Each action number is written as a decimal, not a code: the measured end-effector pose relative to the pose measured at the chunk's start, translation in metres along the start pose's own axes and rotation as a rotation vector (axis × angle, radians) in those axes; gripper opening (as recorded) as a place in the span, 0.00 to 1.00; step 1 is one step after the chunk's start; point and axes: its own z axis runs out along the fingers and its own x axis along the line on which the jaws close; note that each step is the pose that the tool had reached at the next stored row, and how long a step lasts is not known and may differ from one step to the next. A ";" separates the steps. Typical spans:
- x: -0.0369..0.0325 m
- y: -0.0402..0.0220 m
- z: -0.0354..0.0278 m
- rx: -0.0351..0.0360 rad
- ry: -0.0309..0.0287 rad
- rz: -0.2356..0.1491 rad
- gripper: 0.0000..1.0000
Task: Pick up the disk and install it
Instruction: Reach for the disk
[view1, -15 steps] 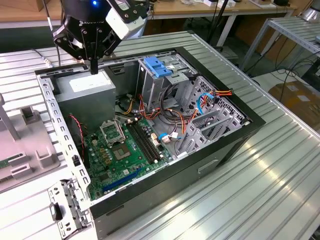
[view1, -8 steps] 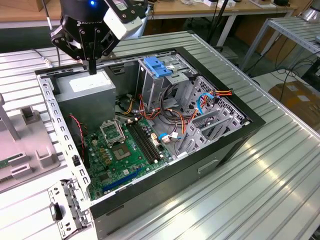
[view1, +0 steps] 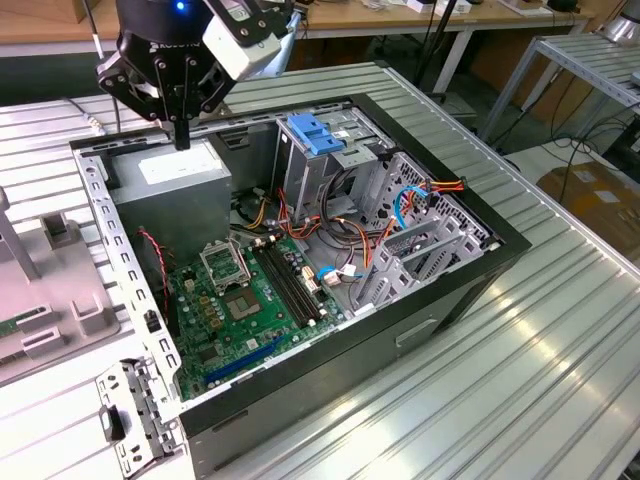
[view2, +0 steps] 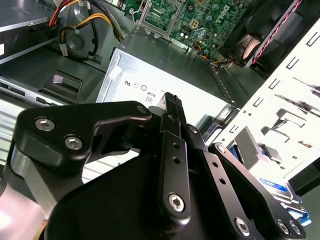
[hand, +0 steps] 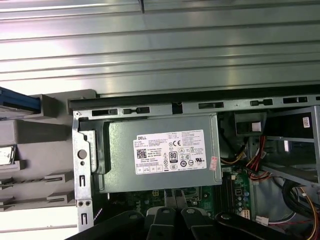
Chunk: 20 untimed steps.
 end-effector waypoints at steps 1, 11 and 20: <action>0.0003 0.0000 0.0000 0.0000 0.0000 0.000 0.11; 0.0038 -0.0003 -0.0001 0.0000 0.0000 0.000 0.11; 0.0075 -0.0006 -0.0002 0.0000 0.0000 0.000 0.11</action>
